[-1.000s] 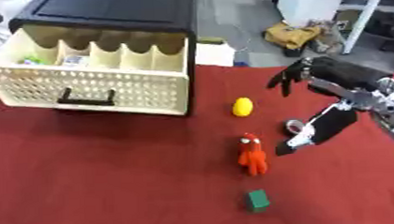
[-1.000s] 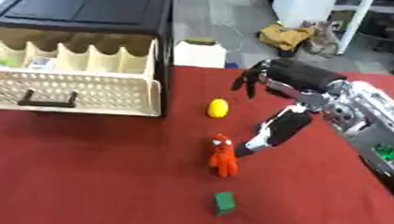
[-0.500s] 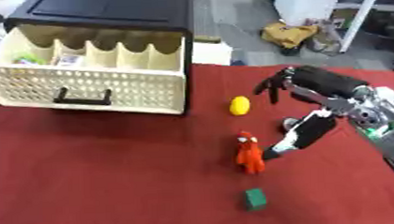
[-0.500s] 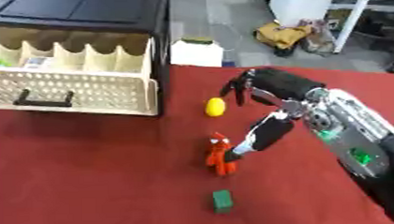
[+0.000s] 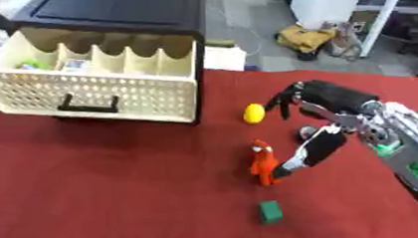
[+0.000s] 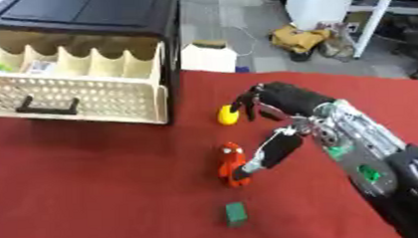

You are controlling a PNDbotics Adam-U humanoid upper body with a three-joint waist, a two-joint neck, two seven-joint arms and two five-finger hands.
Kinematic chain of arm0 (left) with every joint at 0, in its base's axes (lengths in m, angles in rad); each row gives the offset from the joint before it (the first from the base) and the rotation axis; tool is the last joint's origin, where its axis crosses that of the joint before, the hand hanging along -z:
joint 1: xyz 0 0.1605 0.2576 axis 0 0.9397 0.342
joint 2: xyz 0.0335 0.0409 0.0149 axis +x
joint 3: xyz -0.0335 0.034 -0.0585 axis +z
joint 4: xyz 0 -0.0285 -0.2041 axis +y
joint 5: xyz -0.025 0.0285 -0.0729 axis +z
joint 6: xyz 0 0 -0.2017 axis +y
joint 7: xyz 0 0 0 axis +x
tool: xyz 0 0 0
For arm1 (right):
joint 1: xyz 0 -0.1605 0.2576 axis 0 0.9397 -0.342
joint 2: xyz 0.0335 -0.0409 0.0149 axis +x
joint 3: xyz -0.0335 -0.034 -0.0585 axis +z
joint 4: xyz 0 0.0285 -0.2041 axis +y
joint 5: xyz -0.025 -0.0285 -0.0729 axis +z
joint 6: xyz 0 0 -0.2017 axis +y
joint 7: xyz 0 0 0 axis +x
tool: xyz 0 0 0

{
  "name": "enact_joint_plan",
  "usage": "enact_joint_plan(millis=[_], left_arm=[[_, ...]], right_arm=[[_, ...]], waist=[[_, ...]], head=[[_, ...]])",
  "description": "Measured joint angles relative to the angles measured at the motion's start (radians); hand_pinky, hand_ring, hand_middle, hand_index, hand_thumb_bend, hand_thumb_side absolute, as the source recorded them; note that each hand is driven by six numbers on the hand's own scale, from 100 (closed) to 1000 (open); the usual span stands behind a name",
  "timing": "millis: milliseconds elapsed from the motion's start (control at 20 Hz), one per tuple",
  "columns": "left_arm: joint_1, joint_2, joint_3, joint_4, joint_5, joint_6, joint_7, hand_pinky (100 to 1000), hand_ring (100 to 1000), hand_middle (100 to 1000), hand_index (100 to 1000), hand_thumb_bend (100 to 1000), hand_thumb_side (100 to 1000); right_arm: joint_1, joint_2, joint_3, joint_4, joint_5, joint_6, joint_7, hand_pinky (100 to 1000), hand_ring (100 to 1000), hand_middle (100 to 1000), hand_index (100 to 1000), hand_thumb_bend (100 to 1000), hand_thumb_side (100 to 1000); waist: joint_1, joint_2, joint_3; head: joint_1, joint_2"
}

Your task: Pick up objects from table and place into drawer.

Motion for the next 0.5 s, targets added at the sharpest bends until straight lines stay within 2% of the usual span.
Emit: enact_joint_plan(millis=[500], left_arm=[[0.004, -0.002, 0.000, 0.000, -0.001, 0.004, -0.007, 563, 506, 540, 851, 104, 1000]], right_arm=[[0.001, 0.023, 0.017, 0.054, 0.048, -0.011, -0.018, 697, 759, 505, 811, 818, 554]], waist=[[0.000, 0.000, 0.004]], head=[[-0.006, 0.000]])
